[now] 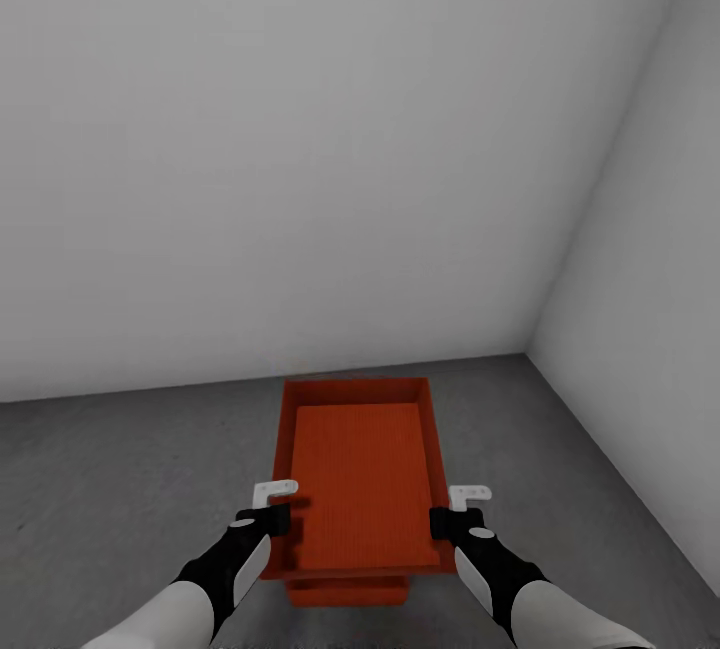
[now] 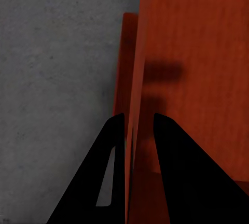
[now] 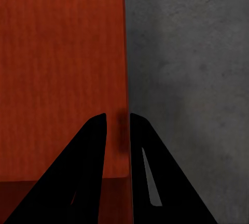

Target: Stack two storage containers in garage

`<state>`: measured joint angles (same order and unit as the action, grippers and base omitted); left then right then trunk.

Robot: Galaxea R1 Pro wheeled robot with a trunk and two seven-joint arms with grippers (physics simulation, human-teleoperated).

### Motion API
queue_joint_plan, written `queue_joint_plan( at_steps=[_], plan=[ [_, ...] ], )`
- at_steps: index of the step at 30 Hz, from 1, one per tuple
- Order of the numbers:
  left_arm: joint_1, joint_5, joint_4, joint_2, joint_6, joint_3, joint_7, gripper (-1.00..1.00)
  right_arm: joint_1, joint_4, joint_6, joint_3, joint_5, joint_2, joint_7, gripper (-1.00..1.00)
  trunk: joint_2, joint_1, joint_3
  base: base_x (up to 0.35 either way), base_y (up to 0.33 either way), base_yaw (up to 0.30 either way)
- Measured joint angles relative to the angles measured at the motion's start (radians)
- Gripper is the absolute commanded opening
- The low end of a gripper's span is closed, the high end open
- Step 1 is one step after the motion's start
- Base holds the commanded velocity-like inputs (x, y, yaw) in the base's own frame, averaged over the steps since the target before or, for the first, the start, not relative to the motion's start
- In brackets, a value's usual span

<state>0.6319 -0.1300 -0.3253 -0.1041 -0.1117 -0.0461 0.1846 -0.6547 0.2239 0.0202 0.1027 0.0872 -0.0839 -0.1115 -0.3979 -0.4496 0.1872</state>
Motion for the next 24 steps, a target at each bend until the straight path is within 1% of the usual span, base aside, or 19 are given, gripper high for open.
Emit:
queue_joint_plan(
  at_steps=[24],
  plan=[
    [0.000, 0.000, -0.002, 0.000, -0.001, 0.000, 0.000, -1.00, 0.000, 0.000, 0.000, 0.000, 0.000, 0.000, 0.000, -1.00, 0.000, 0.000, 0.039, 0.000, 0.000, 0.000]
  ],
)
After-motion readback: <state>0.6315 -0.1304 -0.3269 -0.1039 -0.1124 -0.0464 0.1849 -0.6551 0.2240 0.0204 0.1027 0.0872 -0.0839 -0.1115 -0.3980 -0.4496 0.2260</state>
